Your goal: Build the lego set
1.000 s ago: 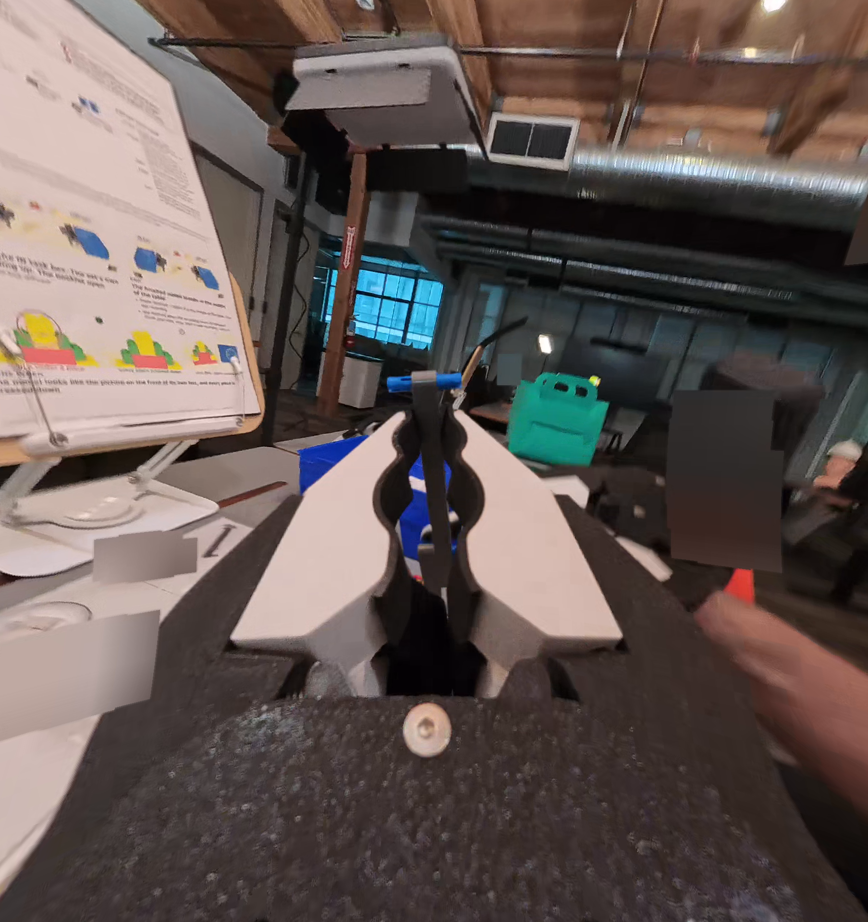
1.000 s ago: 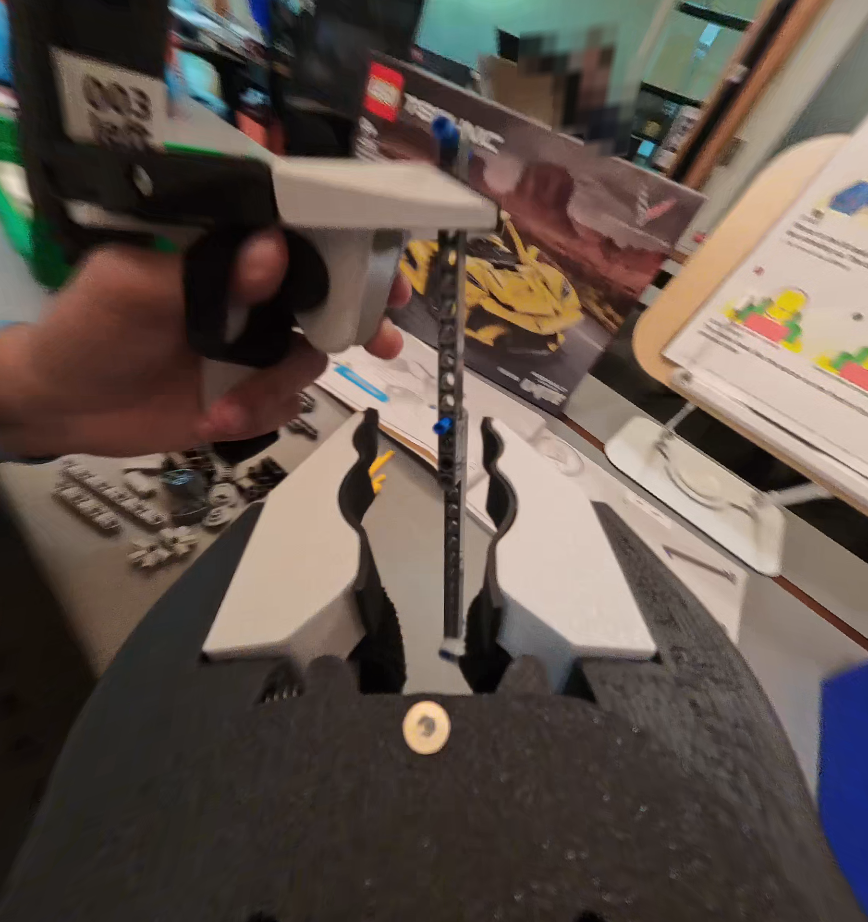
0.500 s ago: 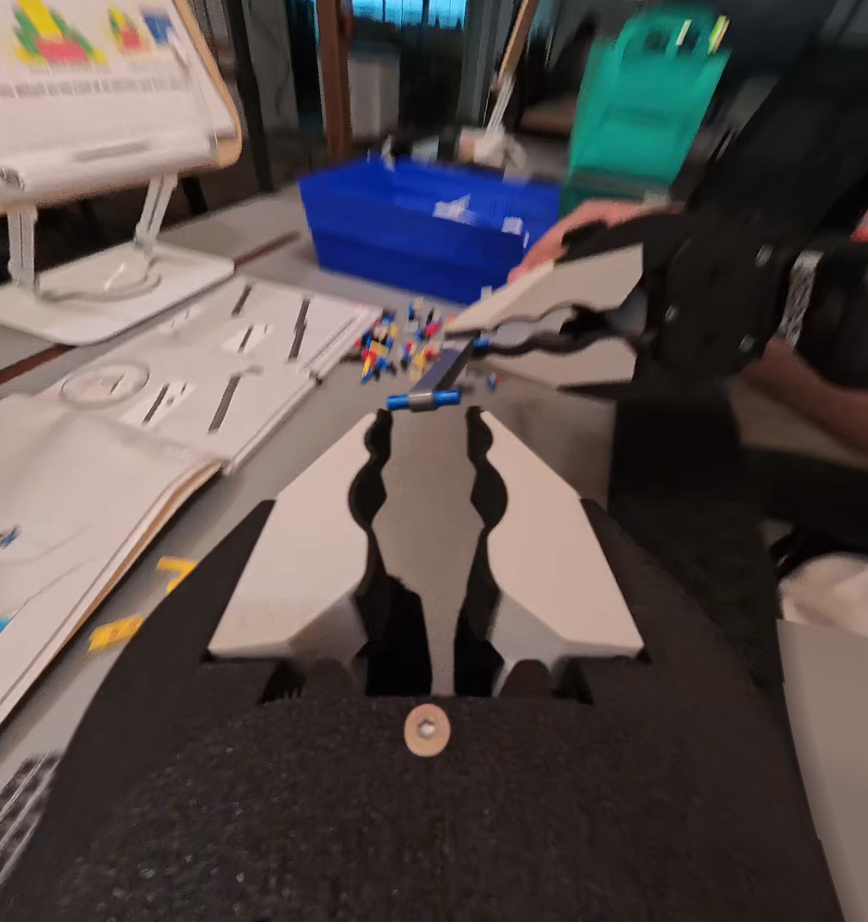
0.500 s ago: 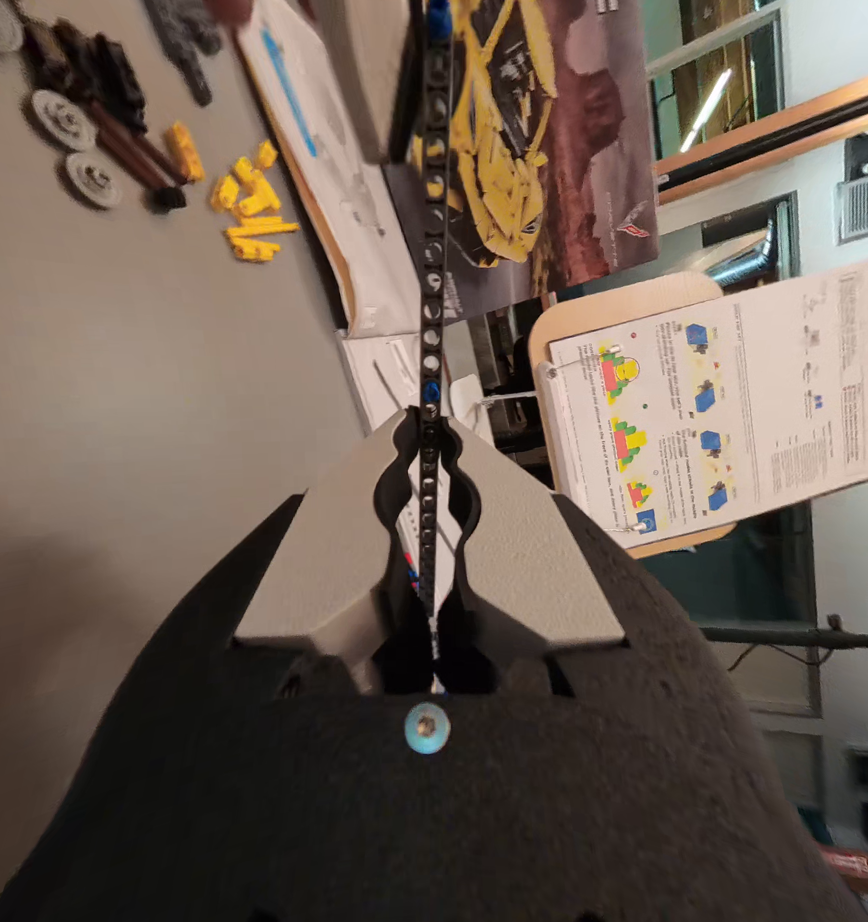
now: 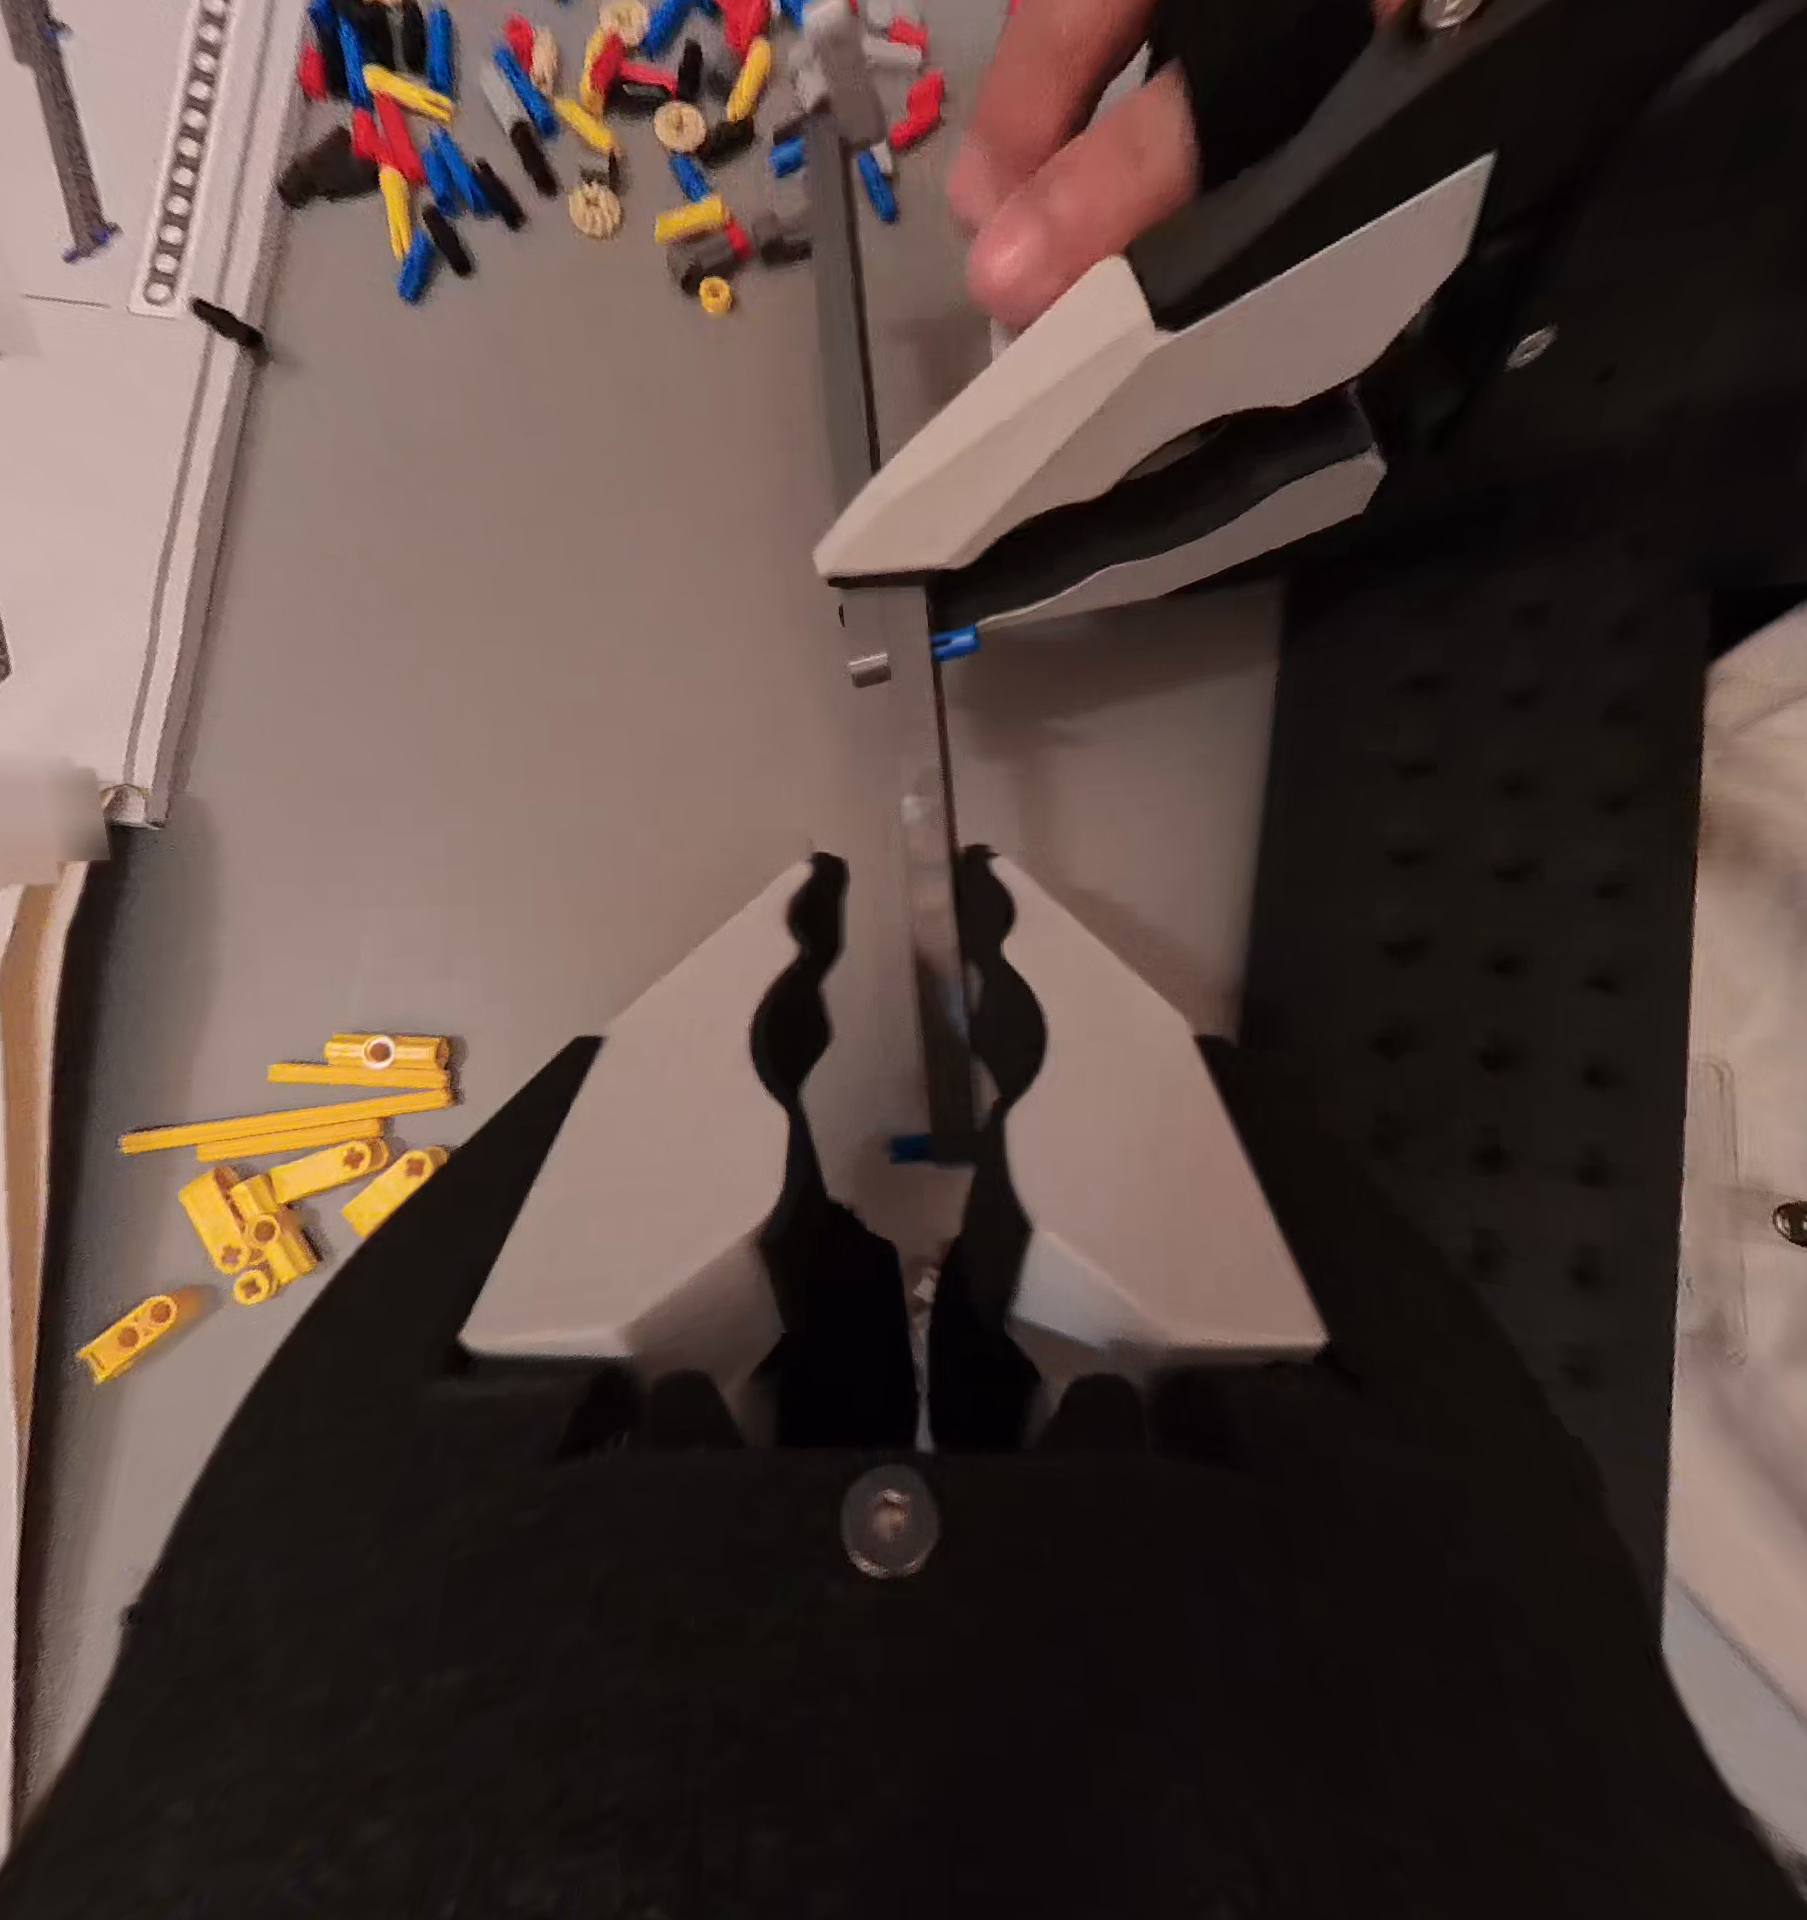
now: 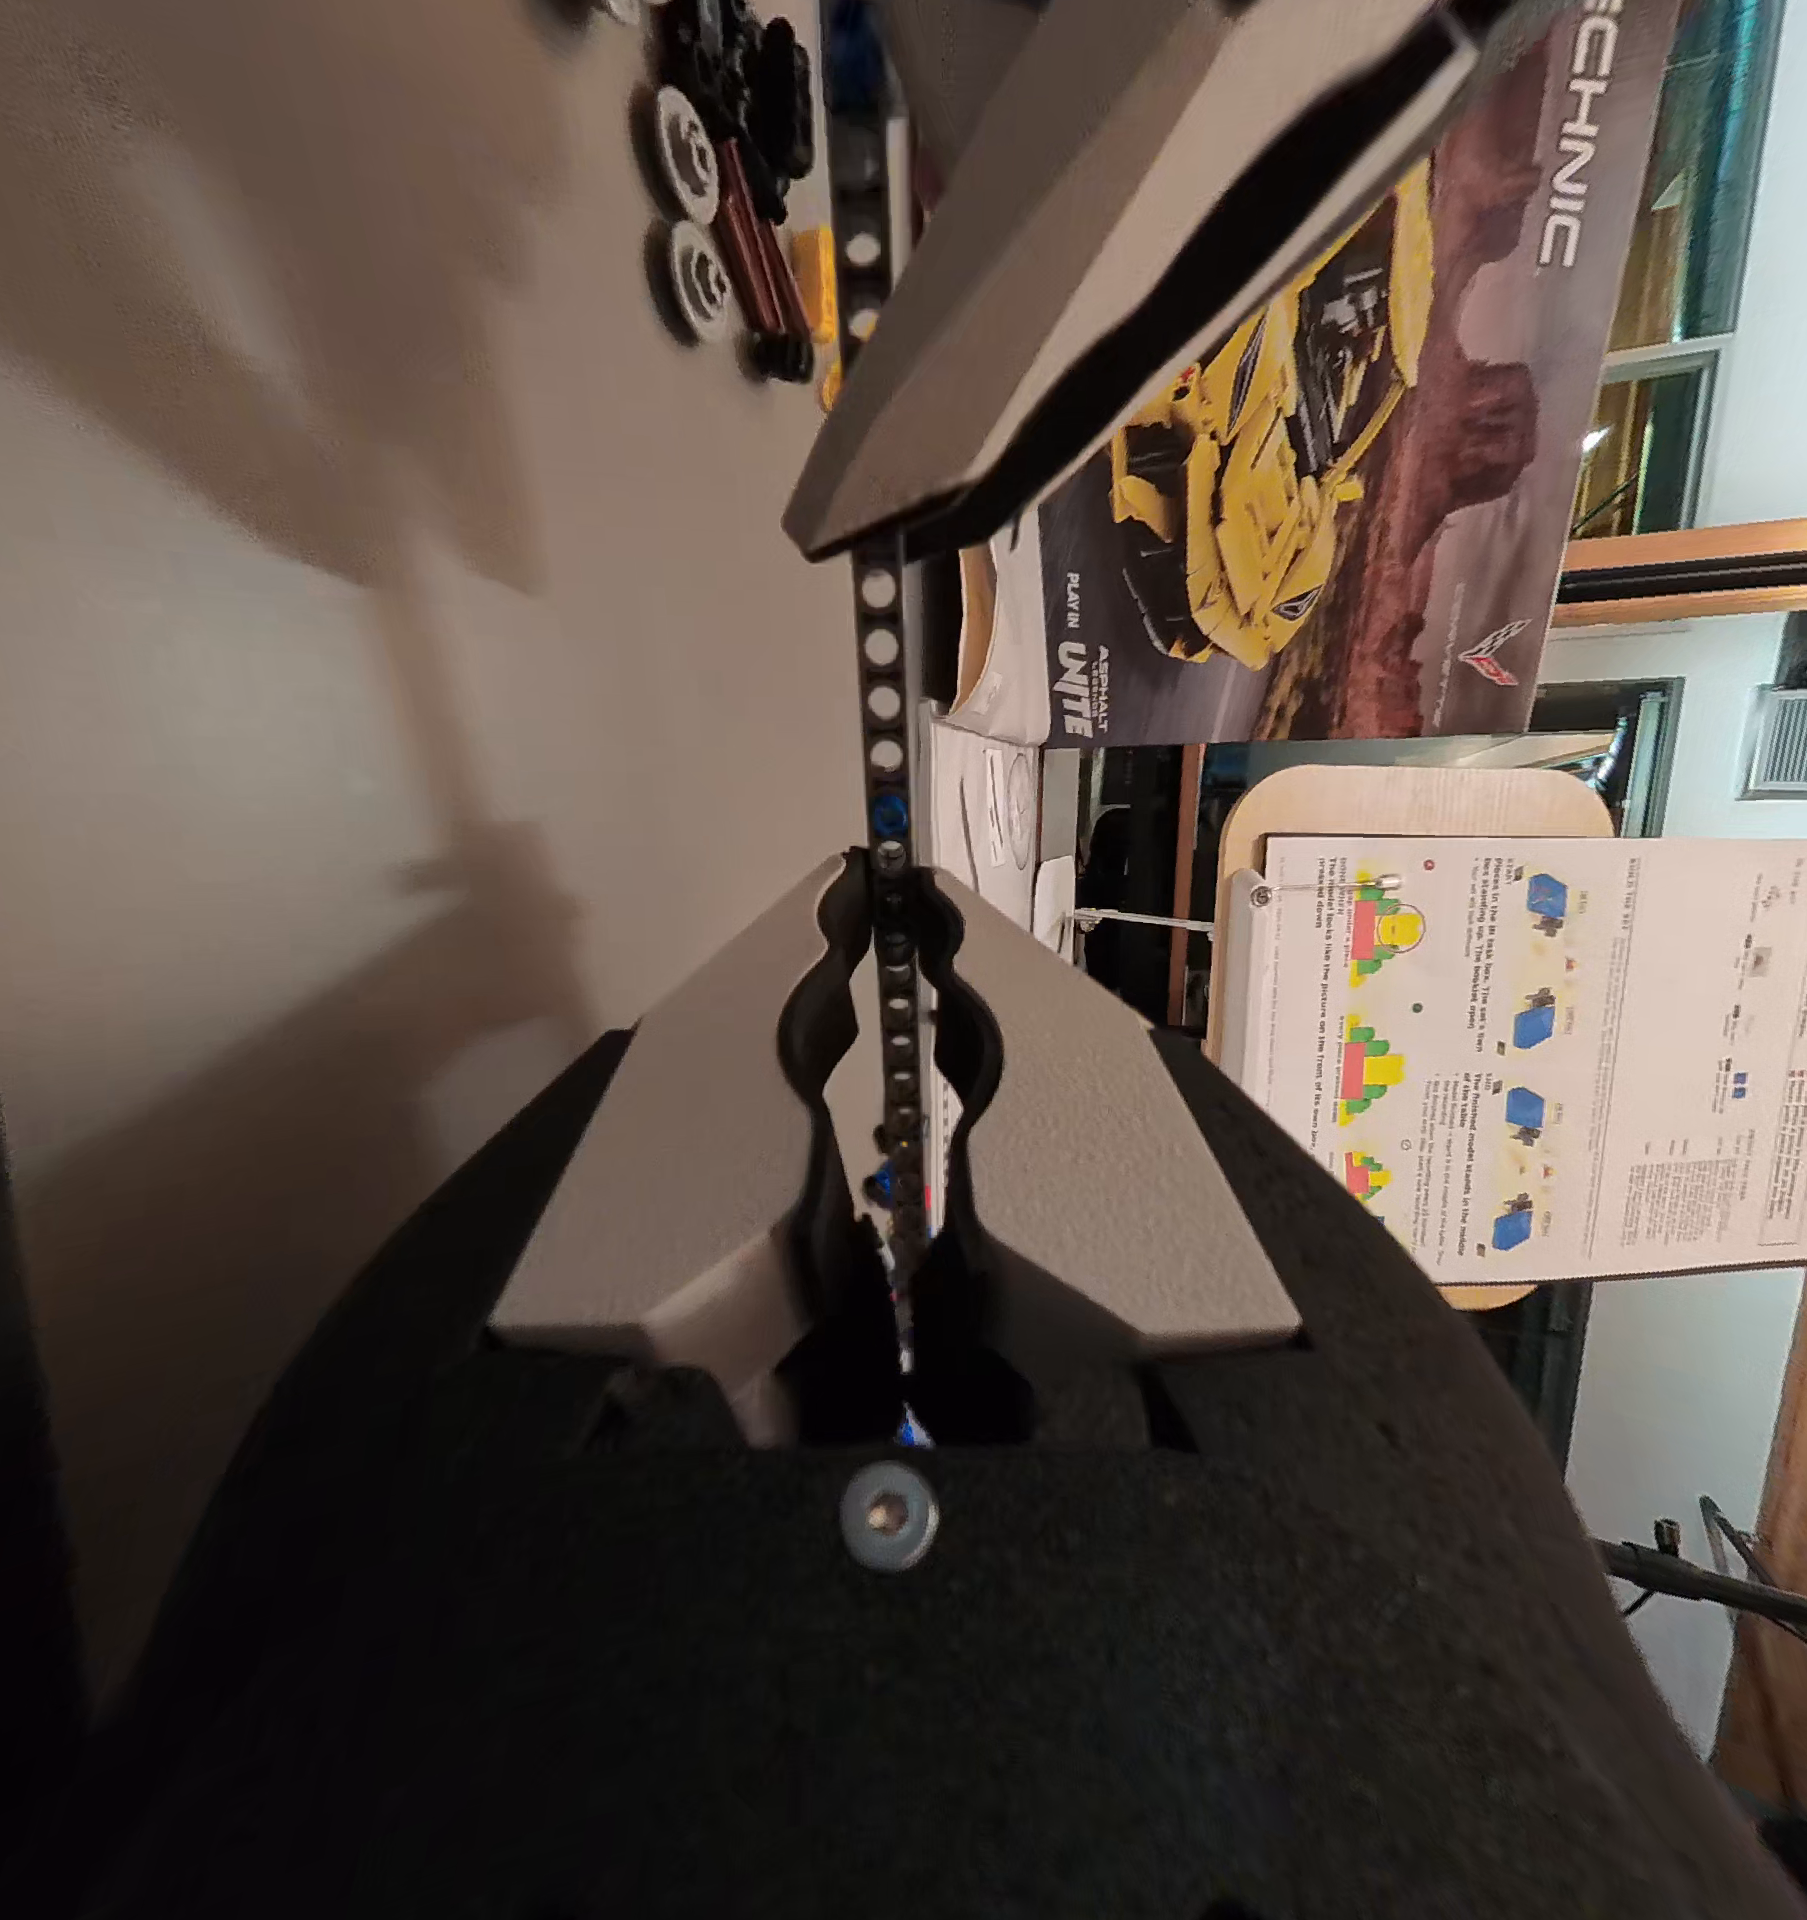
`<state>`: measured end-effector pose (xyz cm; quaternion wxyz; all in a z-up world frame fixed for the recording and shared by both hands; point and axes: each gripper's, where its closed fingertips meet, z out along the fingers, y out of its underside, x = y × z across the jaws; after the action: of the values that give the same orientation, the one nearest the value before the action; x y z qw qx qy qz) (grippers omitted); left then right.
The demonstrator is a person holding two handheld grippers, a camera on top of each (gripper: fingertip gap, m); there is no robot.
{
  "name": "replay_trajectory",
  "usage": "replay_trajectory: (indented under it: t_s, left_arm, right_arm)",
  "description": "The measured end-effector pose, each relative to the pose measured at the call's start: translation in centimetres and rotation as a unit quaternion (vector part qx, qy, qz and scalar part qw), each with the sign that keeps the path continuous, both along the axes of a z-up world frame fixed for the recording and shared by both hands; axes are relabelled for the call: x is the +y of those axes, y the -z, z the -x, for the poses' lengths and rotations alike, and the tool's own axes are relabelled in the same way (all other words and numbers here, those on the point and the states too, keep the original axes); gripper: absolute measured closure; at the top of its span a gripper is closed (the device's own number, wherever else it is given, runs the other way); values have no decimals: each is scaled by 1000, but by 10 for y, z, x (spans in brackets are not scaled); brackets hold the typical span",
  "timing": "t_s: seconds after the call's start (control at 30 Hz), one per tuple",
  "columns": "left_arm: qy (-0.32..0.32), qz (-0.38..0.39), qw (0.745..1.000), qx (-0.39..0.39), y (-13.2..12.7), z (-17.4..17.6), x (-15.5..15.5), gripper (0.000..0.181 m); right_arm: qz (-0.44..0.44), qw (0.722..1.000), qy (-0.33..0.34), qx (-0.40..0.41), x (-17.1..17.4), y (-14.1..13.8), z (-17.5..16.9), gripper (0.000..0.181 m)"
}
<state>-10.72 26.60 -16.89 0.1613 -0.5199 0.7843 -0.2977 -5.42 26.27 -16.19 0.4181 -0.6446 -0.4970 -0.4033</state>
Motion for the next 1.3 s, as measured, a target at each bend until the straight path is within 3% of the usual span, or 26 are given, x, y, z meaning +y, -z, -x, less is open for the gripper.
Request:
replay_trajectory:
  t_s: [0.03, 0.1, 0.17, 0.27, 0.37, 0.43, 0.53, 0.63, 0.73, 0.87, 0.97, 1.07, 1.17, 1.3]
  left_arm:
    - [6, -3, 1000, 5, 2, -2, -2, 173]
    - [6, 9, 1000, 2, 2, -6, -7, 174]
    - [-5, 19, 1000, 11, 5, -5, -10, 174]
    - [-25, -3, 999, 28, 13, 3, -7, 174]
    - [-28, -33, 998, 36, 20, 9, -13, 175]
    - [-19, -50, 998, 25, 23, 9, -22, 175]
    - [-35, -81, 996, 11, 32, 3, -22, 175]
    - [-43, -91, 995, 24, 44, 2, -22, 175]
    - [-49, -85, 995, 26, 47, 4, -25, 175]
    - [-61, -80, 995, 19, 45, 3, -23, 168]
    - [-83, -22, 996, -23, 27, -2, -20, 158]
    - [-137, 54, 982, -114, -16, 10, 8, 163]
    - [-259, 145, 928, -226, -68, 47, 71, 154]
    - [-373, 113, 866, -314, -92, 95, 119, 146]
  right_arm:
    - [6, 1000, 4, -4, -1, 3, -1, 174]
    - [3, 1000, 11, 0, -3, 6, -6, 174]
    - [20, 997, 24, 76, -7, 11, -5, 171]
    - [57, 981, 42, 182, -24, 5, -4, 142]
    - [55, 936, 46, 345, -46, -19, -10, 144]
    - [15, 901, 92, 423, -54, -32, -42, 148]
    - [-32, 848, 165, 503, -65, -33, -96, 150]
    - [-51, 805, 180, 563, -72, -32, -118, 149]
    - [-68, 783, 183, 591, -74, -36, -127, 151]
    - [-56, 774, 185, 602, -71, -32, -126, 151]
    - [-49, 767, 185, 613, -63, -32, -123, 151]
    - [-57, 753, 185, 629, -54, -36, -122, 150]
    - [-82, 738, 200, 639, -43, -41, -131, 149]
    - [-98, 745, 251, 610, -32, -30, -153, 154]
